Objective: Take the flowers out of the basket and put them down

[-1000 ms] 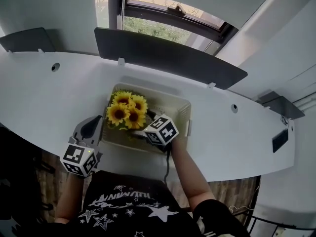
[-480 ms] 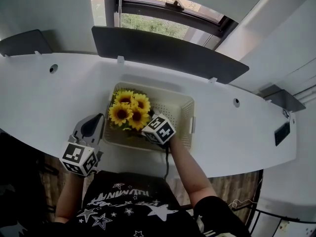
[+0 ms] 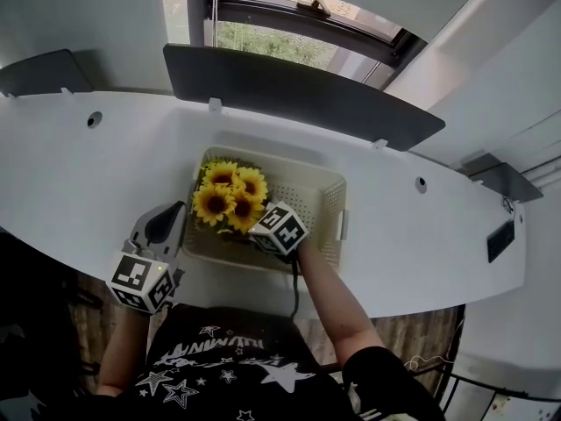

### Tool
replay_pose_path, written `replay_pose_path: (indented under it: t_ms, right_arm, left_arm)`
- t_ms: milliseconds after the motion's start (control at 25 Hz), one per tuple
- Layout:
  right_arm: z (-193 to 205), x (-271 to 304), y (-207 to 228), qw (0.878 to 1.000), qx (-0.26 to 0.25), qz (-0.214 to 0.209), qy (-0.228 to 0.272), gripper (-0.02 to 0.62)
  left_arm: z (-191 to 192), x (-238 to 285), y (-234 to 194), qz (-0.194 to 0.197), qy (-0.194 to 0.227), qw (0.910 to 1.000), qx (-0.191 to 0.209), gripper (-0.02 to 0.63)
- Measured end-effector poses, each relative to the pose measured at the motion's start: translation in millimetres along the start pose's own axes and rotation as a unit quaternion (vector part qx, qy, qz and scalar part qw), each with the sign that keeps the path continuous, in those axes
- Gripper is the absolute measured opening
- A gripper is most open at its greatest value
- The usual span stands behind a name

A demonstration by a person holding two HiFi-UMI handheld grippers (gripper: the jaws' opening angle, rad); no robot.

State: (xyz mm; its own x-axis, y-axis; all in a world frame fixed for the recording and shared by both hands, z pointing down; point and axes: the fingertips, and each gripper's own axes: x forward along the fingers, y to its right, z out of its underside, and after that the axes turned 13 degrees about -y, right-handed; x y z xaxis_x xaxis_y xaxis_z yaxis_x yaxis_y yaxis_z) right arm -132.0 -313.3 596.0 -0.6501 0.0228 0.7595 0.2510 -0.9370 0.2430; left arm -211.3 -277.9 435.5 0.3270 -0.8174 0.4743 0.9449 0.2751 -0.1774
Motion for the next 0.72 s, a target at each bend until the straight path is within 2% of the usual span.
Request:
replay_pose_path:
  t_ms: [400,720]
  right_arm:
    - [2.9,4.7,-7.2,0.999,-0.029,-0.006,-0.015,0.509]
    - [0.2,7.5,-5.7,0.999,-0.037,-0.003,-0.001,0.509]
  left_arm:
    - [5.2,-4.4,4.5,-0.012,-0.001,0.9999,-0.004,0.009]
    - [10.4,-2.8,5.3,-0.013,-0.006,0.9999,-0.009,0.009]
